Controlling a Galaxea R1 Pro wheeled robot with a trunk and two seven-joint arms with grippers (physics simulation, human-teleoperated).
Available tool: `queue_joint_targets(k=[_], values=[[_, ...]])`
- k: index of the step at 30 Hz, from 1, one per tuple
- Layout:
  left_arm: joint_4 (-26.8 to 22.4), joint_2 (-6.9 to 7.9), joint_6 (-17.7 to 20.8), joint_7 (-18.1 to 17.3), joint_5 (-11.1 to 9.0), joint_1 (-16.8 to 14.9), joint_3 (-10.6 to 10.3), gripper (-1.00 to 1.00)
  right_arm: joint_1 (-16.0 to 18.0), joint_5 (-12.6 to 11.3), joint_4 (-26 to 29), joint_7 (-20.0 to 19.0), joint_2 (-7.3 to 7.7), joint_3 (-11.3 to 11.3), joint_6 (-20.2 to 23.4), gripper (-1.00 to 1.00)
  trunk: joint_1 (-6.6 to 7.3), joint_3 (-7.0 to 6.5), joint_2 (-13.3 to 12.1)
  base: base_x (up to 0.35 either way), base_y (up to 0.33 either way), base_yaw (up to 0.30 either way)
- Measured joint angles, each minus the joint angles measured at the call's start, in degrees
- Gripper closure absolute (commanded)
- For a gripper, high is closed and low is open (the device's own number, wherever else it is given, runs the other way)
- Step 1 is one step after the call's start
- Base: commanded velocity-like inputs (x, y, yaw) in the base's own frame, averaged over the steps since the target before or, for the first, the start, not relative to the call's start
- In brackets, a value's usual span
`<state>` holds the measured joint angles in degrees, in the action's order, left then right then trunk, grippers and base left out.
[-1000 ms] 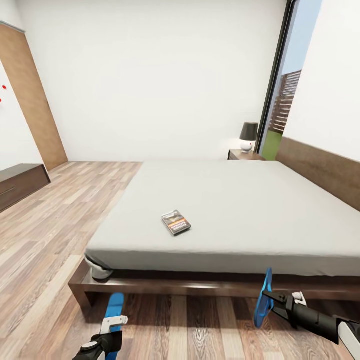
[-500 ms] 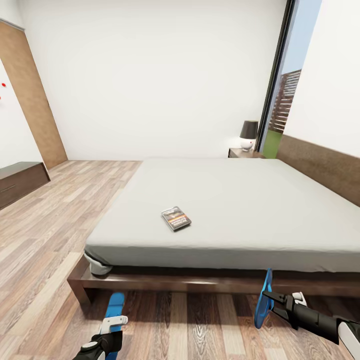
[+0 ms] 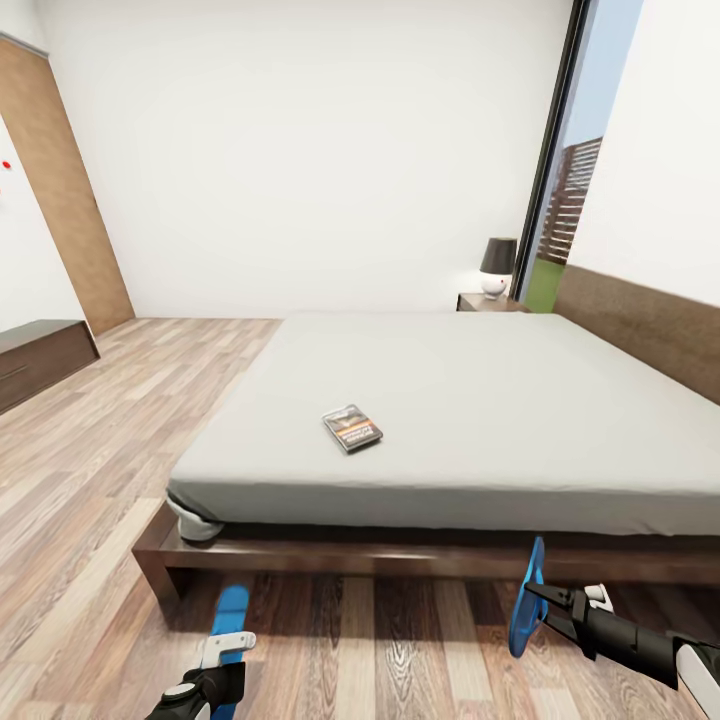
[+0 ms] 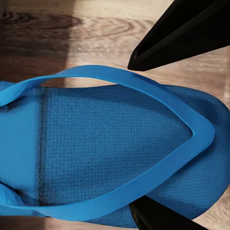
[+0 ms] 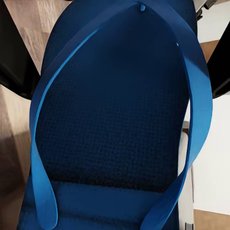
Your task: In the bedroom, move the book from the bed onto either nightstand, and place the two sandals side by side next to the bed.
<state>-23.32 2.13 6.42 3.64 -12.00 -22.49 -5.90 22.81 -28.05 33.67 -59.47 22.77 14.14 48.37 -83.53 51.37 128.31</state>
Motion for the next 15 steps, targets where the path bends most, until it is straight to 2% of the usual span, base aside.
queue_joint_targets(k=[4,5,6,10,12,15], values=[[-0.30,-0.06,1.29,0.00,-0.07,0.00,0.06,1.00,0.00,-0.03,0.05,0.00,0.00,0.00,0.00,1.00,-0.88,0.72,1.60,0.000,0.000,0.000],[-0.86,-0.12,2.67,0.00,-0.09,-0.02,0.08,1.00,0.00,-0.02,0.03,0.00,0.00,0.00,0.00,1.00,-1.10,0.90,2.01,0.000,0.000,0.000],[-2.13,-0.21,4.65,0.01,-0.10,-0.06,0.08,1.00,0.00,-0.03,0.02,0.00,0.00,0.00,0.00,1.00,-1.32,1.07,2.41,0.000,0.000,0.000],[-13.91,-0.15,17.37,0.07,-0.05,-0.24,-0.02,1.00,0.00,-0.04,0.02,-0.05,0.00,-0.04,0.00,1.00,-2.19,1.79,4.01,0.000,0.000,0.000],[-18.30,-0.03,22.94,0.07,-0.06,-0.24,-0.06,1.00,0.00,-0.04,0.06,-0.05,0.00,-0.07,0.00,1.00,-2.63,2.15,4.81,0.000,0.000,0.000],[-20.63,0.04,26.30,0.03,0.03,-0.24,-0.07,1.00,0.00,-0.03,0.05,-0.07,0.01,-0.08,0.00,1.00,-3.29,2.69,6.02,0.000,0.000,0.000]])
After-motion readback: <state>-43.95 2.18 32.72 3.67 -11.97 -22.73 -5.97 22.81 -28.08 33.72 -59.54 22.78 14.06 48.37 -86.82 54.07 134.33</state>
